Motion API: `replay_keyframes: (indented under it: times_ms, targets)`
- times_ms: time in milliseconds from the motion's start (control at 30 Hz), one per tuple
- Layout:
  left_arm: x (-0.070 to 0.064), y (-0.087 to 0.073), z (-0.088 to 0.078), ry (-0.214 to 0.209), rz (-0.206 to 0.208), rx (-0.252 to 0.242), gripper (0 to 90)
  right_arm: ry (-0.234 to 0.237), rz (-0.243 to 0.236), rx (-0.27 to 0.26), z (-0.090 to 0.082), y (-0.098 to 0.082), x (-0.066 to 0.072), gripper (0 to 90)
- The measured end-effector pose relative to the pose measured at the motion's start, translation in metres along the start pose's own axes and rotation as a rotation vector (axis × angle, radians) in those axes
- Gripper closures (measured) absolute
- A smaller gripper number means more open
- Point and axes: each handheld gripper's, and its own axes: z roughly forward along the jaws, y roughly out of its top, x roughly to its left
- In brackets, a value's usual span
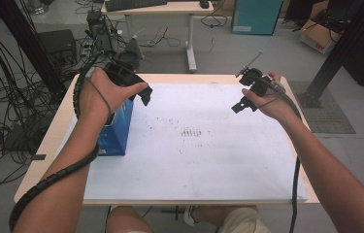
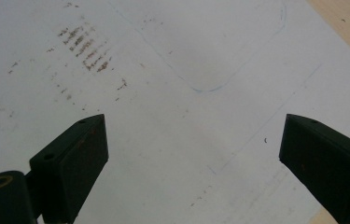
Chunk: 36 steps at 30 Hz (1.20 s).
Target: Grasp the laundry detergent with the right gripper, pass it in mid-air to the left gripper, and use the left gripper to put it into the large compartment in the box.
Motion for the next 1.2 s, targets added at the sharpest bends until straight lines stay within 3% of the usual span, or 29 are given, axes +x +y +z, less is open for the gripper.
replay_keyframes:
  times_ms: [367,500,667,1200]
  targets:
    - [-0.035,0.014,0.015,-0.019,0.070,-0.010,8.7,-0.011,-0.006,0.020,0.002,0.001,-0.012,8.0]
    - [-0.040,0.016,0.020,-0.029,0.081,-0.016,8.3,-0.012,-0.016,0.026,0.004,0.004,-0.015,8.0]
    - [-0.043,0.017,0.027,-0.040,0.081,-0.016,8.2,-0.014,-0.038,0.028,0.005,0.008,-0.018,7.9]
    - [-0.039,0.014,0.036,-0.056,0.073,-0.022,8.0,-0.034,-0.047,0.039,-0.001,0.017,-0.018,8.2]
